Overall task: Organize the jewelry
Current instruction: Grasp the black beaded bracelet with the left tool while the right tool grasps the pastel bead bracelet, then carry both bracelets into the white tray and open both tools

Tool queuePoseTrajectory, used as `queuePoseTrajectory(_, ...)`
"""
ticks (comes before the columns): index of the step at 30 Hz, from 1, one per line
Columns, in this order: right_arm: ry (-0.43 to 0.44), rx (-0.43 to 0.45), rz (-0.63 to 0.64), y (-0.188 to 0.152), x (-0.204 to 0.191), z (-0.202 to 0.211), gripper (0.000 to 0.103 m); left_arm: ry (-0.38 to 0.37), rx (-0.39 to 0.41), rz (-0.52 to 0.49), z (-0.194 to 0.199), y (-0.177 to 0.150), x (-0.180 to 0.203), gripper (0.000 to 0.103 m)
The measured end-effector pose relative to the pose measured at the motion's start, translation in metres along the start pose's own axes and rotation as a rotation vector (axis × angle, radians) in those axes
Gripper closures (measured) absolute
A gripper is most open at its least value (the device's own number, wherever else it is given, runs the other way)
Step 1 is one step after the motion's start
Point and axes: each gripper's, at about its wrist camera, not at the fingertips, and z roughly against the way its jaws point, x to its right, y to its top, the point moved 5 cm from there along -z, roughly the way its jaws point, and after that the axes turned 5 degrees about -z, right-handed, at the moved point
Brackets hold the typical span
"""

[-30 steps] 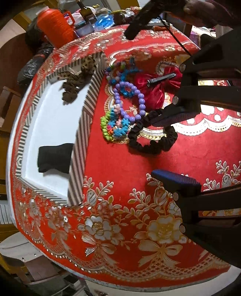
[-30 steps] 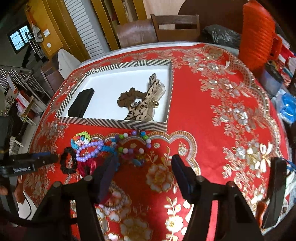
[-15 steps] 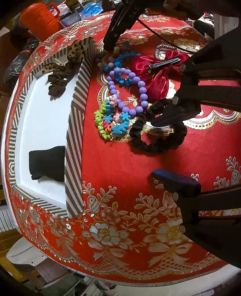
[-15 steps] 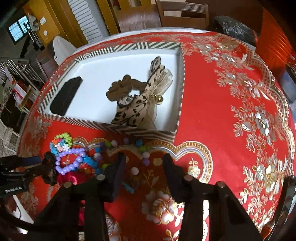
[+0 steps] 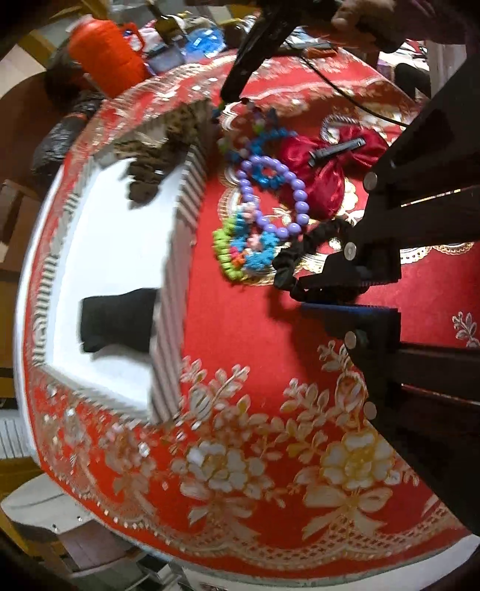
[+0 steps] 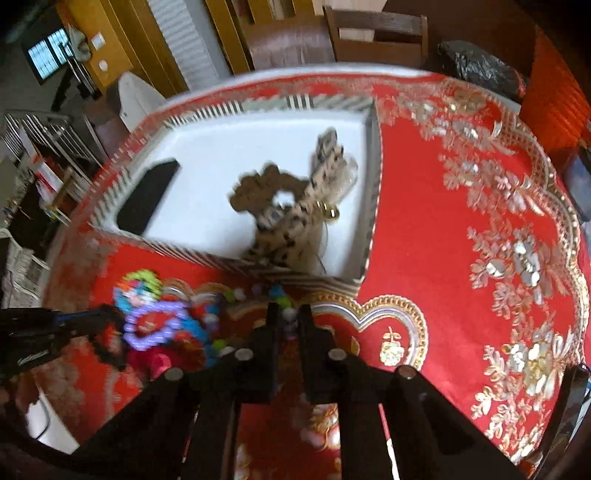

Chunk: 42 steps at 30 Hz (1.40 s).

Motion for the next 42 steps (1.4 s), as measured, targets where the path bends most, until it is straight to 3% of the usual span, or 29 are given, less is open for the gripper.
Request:
queuePoseTrajectory(10,0.022,0.129,0.034,0.021,-0.015,0.072,0.094,-0.005,0.112,-0.041,0.049,0.028,0.007,0.103)
queuePoseTrajectory(19,0.011,0.182,0.046,0.052,-0.013,0.097,0.094,0.039,0.169,-0.074,0.063,0.064,0.02,0.103)
queuePoseTrajectory(29,0.016,0.188,0.085,0.089,-0.023,0.083,0.094,0.079,0.197,-0.11,0.057,0.1,0.035,0.103)
queuePoseTrajectory(42,0.055,0.14,0.141,0.138,-0.05,0.035,0.094,0.08,0.138,-0.097,0.022,0.142,0.036,0.103)
